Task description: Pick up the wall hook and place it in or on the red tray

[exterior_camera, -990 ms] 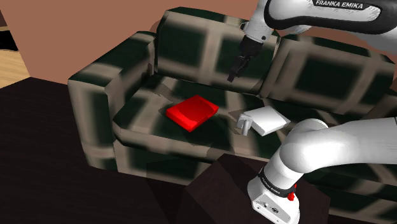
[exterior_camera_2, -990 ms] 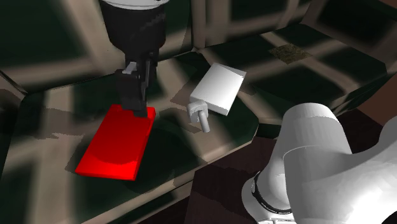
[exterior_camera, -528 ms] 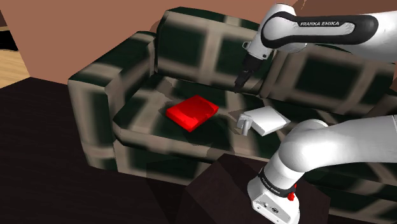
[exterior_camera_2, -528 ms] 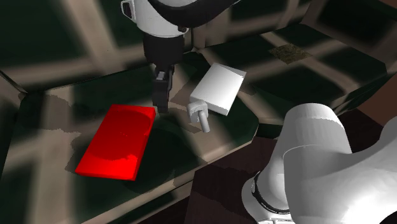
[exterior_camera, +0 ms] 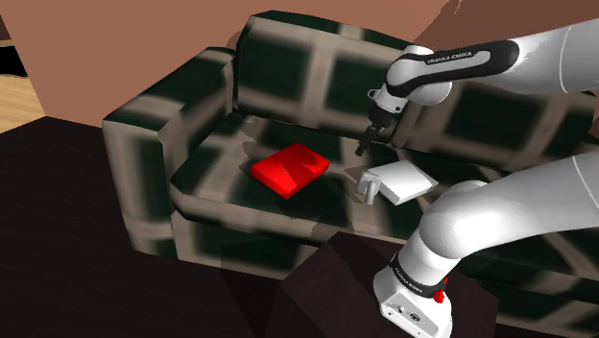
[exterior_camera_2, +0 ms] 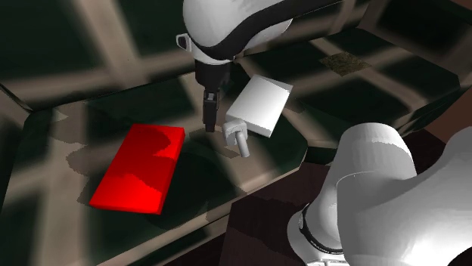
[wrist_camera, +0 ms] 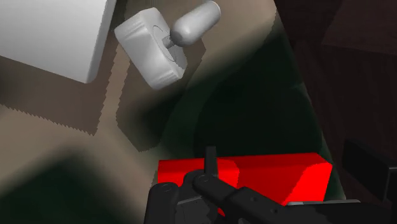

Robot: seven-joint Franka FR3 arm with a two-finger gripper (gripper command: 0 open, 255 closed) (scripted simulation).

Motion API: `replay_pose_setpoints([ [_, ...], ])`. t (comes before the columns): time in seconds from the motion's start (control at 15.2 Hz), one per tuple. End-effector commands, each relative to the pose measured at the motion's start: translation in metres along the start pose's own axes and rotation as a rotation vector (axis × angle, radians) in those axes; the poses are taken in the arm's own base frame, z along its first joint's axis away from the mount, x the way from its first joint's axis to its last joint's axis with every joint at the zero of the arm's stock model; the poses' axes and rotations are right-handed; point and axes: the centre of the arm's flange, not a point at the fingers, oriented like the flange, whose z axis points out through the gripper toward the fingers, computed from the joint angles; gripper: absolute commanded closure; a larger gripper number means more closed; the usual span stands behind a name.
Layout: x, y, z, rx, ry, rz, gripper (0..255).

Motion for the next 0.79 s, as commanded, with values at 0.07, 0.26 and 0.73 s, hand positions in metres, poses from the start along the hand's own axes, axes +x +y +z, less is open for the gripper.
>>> replay_pose_setpoints([
  [0.07,-0.011,0.03,0.025,0.021,-0.005,-0.004,0],
  [0.26,-0.021,0.061,0.052,0.042,-0.011,-0.007,0],
  [0.73,-0.037,0.11,0.107,0.077,-0.02,-0.011,0],
])
